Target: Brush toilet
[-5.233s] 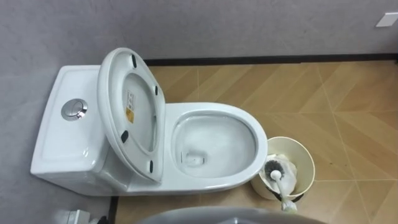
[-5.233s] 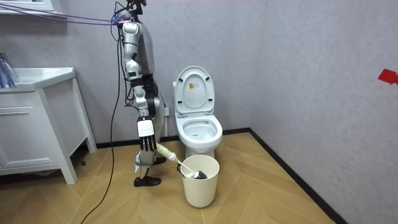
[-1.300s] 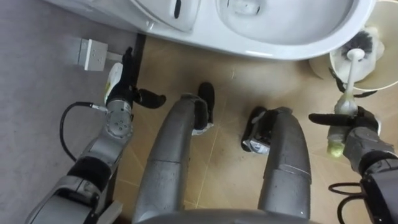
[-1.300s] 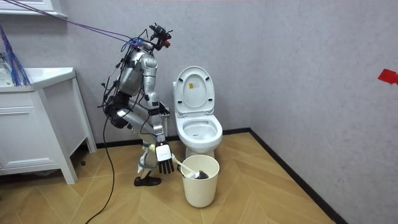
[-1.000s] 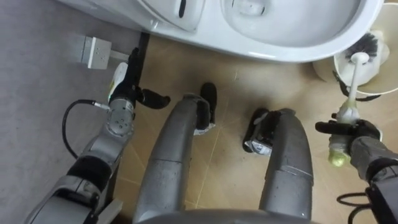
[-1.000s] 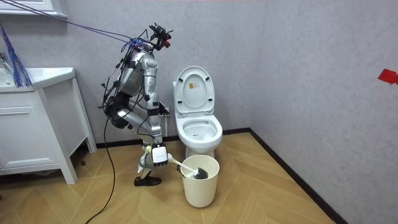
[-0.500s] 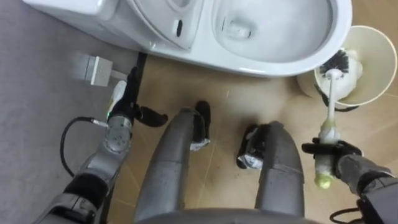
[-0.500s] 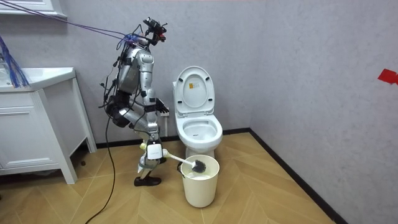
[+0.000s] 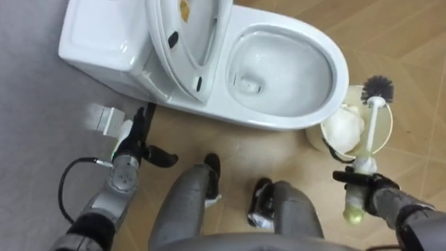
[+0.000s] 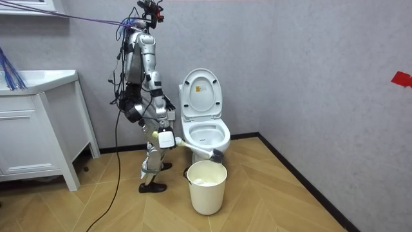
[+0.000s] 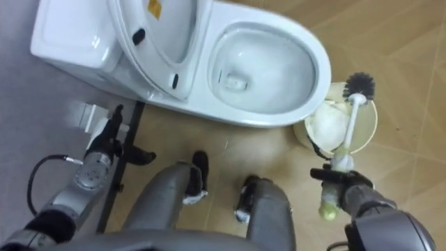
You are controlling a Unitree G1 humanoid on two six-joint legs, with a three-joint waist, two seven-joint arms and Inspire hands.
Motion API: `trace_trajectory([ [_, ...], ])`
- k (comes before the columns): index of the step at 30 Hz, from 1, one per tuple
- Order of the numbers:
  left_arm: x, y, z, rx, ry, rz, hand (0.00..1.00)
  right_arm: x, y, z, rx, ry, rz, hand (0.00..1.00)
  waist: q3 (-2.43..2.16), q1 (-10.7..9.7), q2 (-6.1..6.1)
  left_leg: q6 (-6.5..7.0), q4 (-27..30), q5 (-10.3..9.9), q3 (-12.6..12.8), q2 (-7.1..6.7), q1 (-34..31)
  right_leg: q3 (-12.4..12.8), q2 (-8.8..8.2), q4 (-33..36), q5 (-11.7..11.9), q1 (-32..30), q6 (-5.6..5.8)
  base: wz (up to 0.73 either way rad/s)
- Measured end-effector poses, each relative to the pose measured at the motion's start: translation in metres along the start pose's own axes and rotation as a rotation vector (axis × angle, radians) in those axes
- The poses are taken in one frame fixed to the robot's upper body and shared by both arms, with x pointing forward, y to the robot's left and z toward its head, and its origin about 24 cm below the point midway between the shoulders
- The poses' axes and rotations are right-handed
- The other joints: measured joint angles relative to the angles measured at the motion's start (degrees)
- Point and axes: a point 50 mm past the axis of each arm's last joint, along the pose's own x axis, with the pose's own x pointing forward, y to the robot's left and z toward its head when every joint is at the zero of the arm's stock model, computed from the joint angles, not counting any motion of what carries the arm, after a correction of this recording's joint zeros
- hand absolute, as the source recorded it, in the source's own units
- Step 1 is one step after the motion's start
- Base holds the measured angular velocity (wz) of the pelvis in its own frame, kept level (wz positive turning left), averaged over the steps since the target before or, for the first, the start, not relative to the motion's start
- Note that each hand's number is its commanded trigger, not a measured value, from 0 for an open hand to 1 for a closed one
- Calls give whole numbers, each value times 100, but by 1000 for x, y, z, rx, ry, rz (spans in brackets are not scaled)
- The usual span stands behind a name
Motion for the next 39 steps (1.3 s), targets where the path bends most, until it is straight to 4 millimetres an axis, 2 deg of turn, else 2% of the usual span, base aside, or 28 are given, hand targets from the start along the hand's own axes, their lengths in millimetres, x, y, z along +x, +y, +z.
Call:
trace_trajectory([
  [1,-2,0,-5,-5,14,2,0,0,-2,-5,14,12,-6,100,-15,-7,-10,0,-77,0,-5,-6,132,-5,11,-125,27,129,14,0],
  [2,-6,2,-13,-17,40,10,0,0,-6,-13,29,28,-15,100,-69,-19,-17,-1,-234,-1,-8,-8,361,-43,38,-398,96,394,35,-5],
  [3,-11,3,-23,-30,68,20,0,0,-9,-19,34,40,-21,100,-95,-23,-22,-1,-378,-2,-8,-13,597,-58,80,-662,162,677,64,0],
  [6,-19,10,-38,-66,105,56,0,-2,-19,-38,53,80,-45,100,-125,-32,-72,-5,-671,-4,-19,-72,1076,-136,101,-1104,240,1244,106,9],
  [10,-30,17,-49,-39,114,92,0,-3,-21,-50,50,104,-57,100,-110,-14,-138,-25,-947,-19,-6,-122,1609,-145,106,-1426,281,1782,145,0],
  [14,-38,17,-47,27,65,95,0,-3,-12,-55,-5,100,-29,100,-95,-43,-204,-52,-1036,-51,-85,-189,1933,-198,145,-1678,297,2211,163,7],
  [16,-39,16,-46,29,52,96,0,-3,-7,-57,-41,104,-17,100,-108,-35,-241,-64,-1080,-63,-134,-197,2069,-214,160,-1784,299,2368,165,9],
  [18,-43,18,-39,45,12,105,0,-2,-2,-54,-87,86,4,100,-126,-27,-279,-76,-1085,-71,-173,-200,2156,-252,175,-1858,304,2497,161,8],
  [21,-50,19,-36,74,-17,116,0,-2,4,-45,-153,35,34,100,-131,-35,-310,-86,-1081,-75,-213,-197,2212,-307,188,-1865,309,2583,153,9],
  [26,-56,29,-21,92,-86,180,0,-1,6,-38,-309,-16,44,100,-116,38,-305,-90,-1017,-78,-347,-195,2243,-415,196,-1870,310,2719,152,14],
  [29,-58,43,0,102,-186,264,0,-1,6,-38,-389,-24,45,100,-87,235,-259,-96,-969,-85,-405,-202,2234,-464,198,-1890,311,2740,149,7],
  [33,-68,54,38,103,-411,342,0,-1,8,-36,-445,-44,55,100,-102,426,-219,-91,-938,-81,-438,-215,2231,-471,198,-1885,308,2758,153,3],
  [37,-74,54,56,135,-510,358,0,-1,15,-25,-539,-75,80,100,-103,456,-219,-95,-926,-83,-483,-234,2207,-504,197,-1871,290,2742,157,4],
  [39,-79,50,64,133,-553,343,0,-1,19,-20,-585,-93,86,100,-116,456,-224,-97,-895,-85,-552,-291,2148,-574,197,-1856,284,2744,158,16],
])
